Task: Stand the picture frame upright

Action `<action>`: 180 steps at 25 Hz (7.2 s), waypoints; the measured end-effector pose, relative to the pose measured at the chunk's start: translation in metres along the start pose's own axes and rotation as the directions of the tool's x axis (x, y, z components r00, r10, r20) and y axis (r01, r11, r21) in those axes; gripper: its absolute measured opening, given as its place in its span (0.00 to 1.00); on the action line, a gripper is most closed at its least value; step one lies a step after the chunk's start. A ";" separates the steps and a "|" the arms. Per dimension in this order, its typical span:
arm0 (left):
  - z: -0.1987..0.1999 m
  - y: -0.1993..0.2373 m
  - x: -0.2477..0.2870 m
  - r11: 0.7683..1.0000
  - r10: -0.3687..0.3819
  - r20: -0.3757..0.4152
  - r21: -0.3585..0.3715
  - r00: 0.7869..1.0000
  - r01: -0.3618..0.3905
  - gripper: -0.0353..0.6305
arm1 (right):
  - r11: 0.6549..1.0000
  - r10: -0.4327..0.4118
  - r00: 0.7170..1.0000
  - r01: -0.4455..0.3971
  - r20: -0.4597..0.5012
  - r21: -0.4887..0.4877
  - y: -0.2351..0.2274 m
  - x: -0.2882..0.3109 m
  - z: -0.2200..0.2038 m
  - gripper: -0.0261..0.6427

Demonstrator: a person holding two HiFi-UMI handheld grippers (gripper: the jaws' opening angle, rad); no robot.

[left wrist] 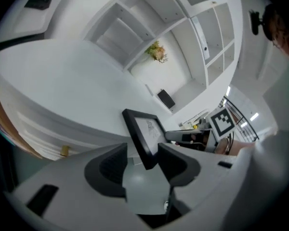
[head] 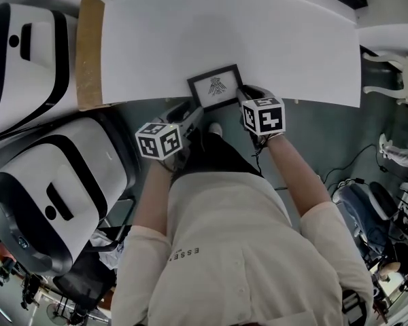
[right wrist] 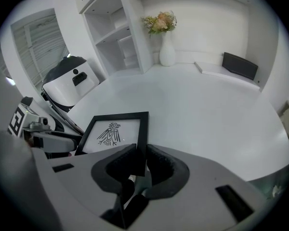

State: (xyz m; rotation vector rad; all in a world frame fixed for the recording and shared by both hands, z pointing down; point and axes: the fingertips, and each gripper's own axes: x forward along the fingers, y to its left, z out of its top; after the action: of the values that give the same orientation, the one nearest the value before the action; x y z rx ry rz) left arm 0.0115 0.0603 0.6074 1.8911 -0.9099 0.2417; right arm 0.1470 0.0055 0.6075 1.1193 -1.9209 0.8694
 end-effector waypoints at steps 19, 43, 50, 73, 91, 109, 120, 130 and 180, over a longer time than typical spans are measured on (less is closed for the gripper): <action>0.002 -0.002 0.027 0.816 -0.233 0.156 -0.506 0.960 0.281 0.18 | 0.995 0.041 0.999 -0.042 -0.017 -0.094 0.000 -0.004 -0.004 0.16; 0.037 -0.061 0.013 0.794 -0.352 0.239 -0.436 0.905 0.424 0.16 | 0.899 0.427 0.888 -0.437 0.174 0.024 -0.021 -0.048 0.016 0.22; 0.051 -0.085 -0.007 0.792 -0.438 0.249 -0.348 0.864 0.501 0.16 | 0.763 0.617 0.748 -0.645 0.245 0.047 -0.011 -0.077 0.024 0.26; 0.194 -0.016 -0.028 0.882 -0.469 -0.023 -0.065 0.883 0.466 0.16 | 0.622 0.712 0.627 -0.772 0.317 0.130 0.044 -0.030 0.169 0.17; 0.289 0.062 0.026 0.910 -0.300 -0.124 0.259 0.946 0.323 0.17 | 0.874 0.468 0.851 -0.486 0.238 0.018 0.028 0.053 0.263 0.17; 0.326 0.102 0.078 0.890 -0.127 -0.071 0.432 0.989 0.145 0.18 | 0.969 0.247 0.939 -0.234 0.239 -0.083 0.002 0.103 0.295 0.17; 0.334 0.115 0.091 0.831 -0.074 -0.072 0.548 0.995 0.101 0.19 | 0.983 0.156 0.948 -0.122 0.276 -0.140 -0.004 0.116 0.307 0.17; 0.339 0.121 0.090 0.783 -0.021 -0.076 0.618 0.997 0.064 0.19 | 0.972 0.151 0.945 -0.088 0.289 -0.219 0.001 0.117 0.313 0.17; 0.336 0.009 -0.030 0.674 -0.028 0.302 0.710 0.953 -0.204 0.09 | 0.978 0.165 0.768 -0.049 0.619 -0.201 0.043 -0.031 0.313 0.07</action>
State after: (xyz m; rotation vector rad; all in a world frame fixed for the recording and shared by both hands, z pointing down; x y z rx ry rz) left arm -0.0877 -0.2100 0.4314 2.6949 -1.2263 0.4532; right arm 0.0391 -0.2248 0.4173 1.3124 -2.5787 0.3717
